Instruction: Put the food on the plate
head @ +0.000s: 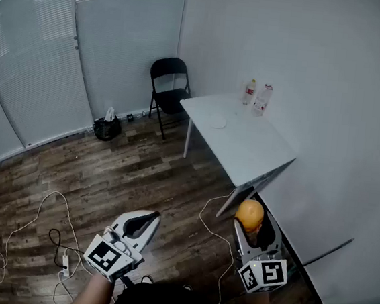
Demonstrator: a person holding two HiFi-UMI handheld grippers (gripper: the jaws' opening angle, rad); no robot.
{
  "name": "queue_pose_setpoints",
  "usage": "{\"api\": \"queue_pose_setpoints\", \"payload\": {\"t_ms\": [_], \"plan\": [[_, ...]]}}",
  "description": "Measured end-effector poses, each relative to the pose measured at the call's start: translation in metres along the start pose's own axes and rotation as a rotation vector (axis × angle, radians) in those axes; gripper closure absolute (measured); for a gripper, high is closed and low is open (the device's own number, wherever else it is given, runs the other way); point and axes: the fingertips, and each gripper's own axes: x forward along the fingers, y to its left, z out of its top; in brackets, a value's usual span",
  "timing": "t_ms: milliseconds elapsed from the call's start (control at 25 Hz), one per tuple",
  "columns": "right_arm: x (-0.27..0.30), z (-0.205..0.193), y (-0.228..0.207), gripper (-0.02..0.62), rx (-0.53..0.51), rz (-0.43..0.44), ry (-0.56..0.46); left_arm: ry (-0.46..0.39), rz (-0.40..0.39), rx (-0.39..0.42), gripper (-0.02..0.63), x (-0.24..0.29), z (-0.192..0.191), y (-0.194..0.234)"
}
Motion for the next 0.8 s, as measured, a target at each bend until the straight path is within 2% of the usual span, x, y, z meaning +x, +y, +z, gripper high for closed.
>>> {"api": "queue_pose_setpoints", "payload": {"t_ms": [600,800], "plan": [[0.002,-0.003,0.008,0.259,0.01,-0.003,-0.006,0.006,-0.015,-0.009,0.582,-0.003,-0.007,0.003],[0.014,-0.007,0.019,0.259,0.004,-0.009,0.016,0.012,-0.02,-0.022,0.583,-0.01,-0.009,0.016]]}}
